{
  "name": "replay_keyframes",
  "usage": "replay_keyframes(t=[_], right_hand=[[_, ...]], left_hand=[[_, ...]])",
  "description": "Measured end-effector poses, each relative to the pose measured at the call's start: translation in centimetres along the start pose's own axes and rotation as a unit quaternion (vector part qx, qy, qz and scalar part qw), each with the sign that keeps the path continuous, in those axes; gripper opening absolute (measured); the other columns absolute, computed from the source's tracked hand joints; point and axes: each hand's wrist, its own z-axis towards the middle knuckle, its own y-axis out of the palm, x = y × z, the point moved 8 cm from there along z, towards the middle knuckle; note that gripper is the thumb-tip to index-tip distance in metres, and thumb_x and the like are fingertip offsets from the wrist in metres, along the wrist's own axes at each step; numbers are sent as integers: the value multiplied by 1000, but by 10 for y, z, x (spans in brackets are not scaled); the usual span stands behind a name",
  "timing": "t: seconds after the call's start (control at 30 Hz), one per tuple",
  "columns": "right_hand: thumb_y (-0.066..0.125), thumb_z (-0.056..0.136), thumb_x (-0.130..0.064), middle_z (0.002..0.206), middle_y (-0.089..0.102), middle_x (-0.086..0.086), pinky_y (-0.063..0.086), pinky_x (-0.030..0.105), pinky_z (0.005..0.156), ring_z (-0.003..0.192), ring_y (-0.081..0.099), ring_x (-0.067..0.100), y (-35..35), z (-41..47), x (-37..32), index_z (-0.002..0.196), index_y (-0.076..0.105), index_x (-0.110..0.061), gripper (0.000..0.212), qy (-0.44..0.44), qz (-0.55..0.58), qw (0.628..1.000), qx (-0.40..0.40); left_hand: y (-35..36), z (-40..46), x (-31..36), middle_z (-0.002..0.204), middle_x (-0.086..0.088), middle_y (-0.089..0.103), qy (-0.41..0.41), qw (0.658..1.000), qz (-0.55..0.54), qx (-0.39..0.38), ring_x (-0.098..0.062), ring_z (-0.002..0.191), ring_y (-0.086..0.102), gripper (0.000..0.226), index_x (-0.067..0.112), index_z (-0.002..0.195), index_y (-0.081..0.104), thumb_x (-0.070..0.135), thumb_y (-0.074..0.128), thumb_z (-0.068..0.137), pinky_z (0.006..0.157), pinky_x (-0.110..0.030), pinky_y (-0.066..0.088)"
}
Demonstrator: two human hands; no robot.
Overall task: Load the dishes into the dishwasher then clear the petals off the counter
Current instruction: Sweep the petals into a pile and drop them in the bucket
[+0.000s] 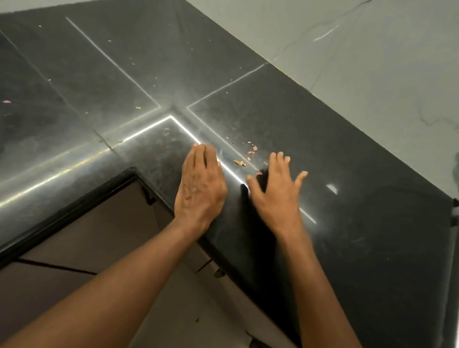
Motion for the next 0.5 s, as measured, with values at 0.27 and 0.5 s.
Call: replay_keyframes(t=[0.27, 0.5], right_hand=[[7, 90, -87, 170, -14, 18, -9, 54, 126, 157, -22, 27, 42, 33, -4, 162, -6, -1, 113, 21, -116, 992, -51], [5, 91, -85, 170, -18, 14, -11, 53, 126, 156, -25, 23, 53, 73, -24, 162, -9, -4, 108, -46, -118, 989, -77]], left_hand=[[5, -2, -3, 135, -24, 52, -28, 998, 29, -45, -38, 136, 44, 40, -5, 135, 48, 10, 32, 101, 114, -47, 38], [9, -3, -4, 139, -23, 52, -31, 996, 55, -68, -36, 140, 42, 39, -5, 138, 47, 6, 36, 102, 115, -47, 38]])
